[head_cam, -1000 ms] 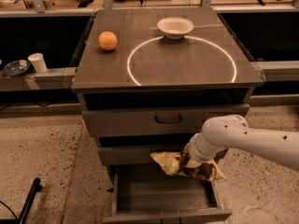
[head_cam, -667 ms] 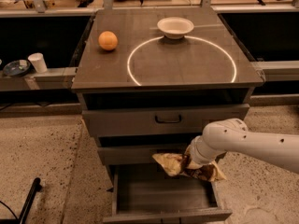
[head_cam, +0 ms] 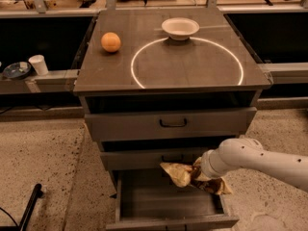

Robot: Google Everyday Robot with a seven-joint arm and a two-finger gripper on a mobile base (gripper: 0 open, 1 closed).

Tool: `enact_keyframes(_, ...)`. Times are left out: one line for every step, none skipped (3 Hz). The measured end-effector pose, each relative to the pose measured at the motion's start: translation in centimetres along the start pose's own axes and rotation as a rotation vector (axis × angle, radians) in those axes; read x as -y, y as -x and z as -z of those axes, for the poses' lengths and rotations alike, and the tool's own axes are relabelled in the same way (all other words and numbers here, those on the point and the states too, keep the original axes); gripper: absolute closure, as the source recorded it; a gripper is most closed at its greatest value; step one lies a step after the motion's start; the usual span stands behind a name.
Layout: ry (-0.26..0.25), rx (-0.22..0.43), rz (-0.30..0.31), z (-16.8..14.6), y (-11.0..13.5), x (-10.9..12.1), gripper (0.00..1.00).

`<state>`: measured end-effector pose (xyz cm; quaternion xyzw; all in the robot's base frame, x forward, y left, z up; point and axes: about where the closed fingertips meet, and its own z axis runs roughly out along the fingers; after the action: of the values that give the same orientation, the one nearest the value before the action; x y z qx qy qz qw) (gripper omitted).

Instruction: Place brown chip bag into bottom drawer

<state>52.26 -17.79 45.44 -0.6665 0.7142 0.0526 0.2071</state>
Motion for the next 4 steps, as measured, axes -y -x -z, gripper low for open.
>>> enact_keyframes(-0.008, -0.025, 0.026, -2.6, -2.1, -0.1, 1.00)
enact_keyframes(-0.037, -0.017, 0.045, -5.4, -4.4, -0.2, 1.00)
enact_keyframes(-0.059, 0.005, 0.059, -7.0, -5.9, -0.1, 1.00)
enact_keyframes(-0.052, 0.031, 0.062, -9.2, -7.5, -0.3, 1.00)
